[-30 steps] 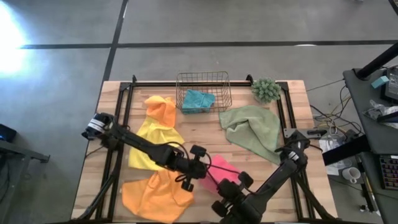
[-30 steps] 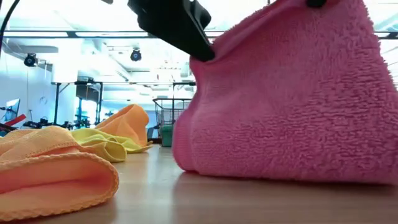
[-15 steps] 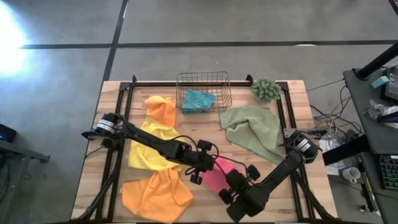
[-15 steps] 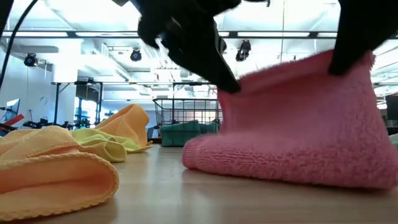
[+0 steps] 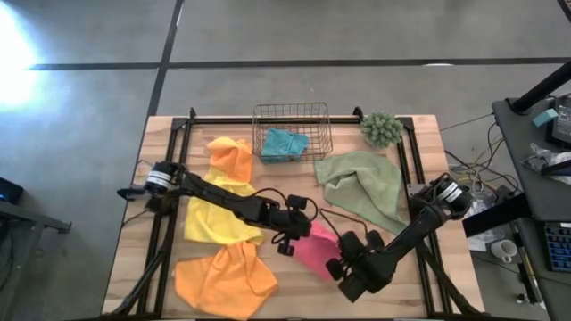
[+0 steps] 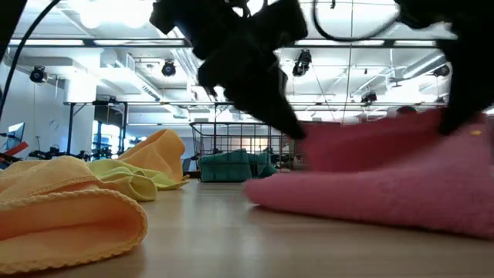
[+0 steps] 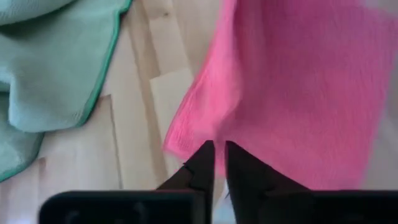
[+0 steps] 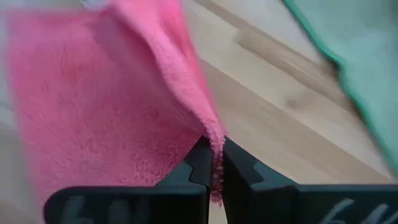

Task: Fold microfiber towels
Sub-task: Fold the pink microfiber cloth, then put the pink microfiber cloth into the wire basket

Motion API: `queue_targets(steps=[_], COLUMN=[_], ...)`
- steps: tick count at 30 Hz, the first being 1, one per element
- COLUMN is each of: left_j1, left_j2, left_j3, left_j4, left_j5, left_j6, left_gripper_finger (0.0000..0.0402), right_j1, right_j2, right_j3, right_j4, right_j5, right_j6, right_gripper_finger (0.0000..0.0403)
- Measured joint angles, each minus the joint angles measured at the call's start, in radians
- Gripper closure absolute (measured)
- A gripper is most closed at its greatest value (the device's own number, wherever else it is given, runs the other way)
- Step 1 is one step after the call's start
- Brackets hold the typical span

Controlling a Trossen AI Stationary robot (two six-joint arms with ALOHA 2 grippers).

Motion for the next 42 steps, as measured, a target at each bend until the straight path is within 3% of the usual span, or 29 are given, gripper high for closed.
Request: queue_targets(steps=[10, 16, 25, 28, 33, 37, 42], left_j1=[0.015, -0.010, -0.139, -0.159, -0.172, -0.194, -0.209], left_j2=[-0.002, -0.034, -0.067, -0.049, -0.030, -0.030, -0.031], left_j3=[0.002, 0.002, -0.005, -0.009, -0.013, -0.013, -0.008], left_j4=[-0.017, -0.154, -0.147, -0.116, -0.121, -0.120, -0.129], left_j5=[0.002, 0.009, 0.031, -0.001, -0.023, -0.019, -0.019], left_j6=[0.017, 0.085, 0.321, 0.304, 0.251, 0.251, 0.251], left_gripper_finger=[0.0252, 0.0224, 0.0224, 0.0224, 0.0224, 0.0224, 0.0224], right_j1=[-0.010, -0.008, 0.024, 0.026, 0.031, 0.044, 0.060], right_j2=[-0.068, -0.131, -0.115, -0.083, -0.050, -0.036, -0.036], right_j3=[-0.063, -0.063, -0.059, -0.059, -0.059, -0.052, 0.078], right_j4=[0.009, 0.029, 0.440, 0.531, 0.604, 0.711, 0.698], right_j5=[-0.028, 0.003, 0.010, 0.009, 0.005, -0.062, -0.068], right_j6=[0.001, -0.055, -0.310, -0.365, -0.321, -0.316, -0.387], right_gripper_finger=[0.0287, 0.0239, 0.0238, 0.0235, 0.0232, 0.0240, 0.0258])
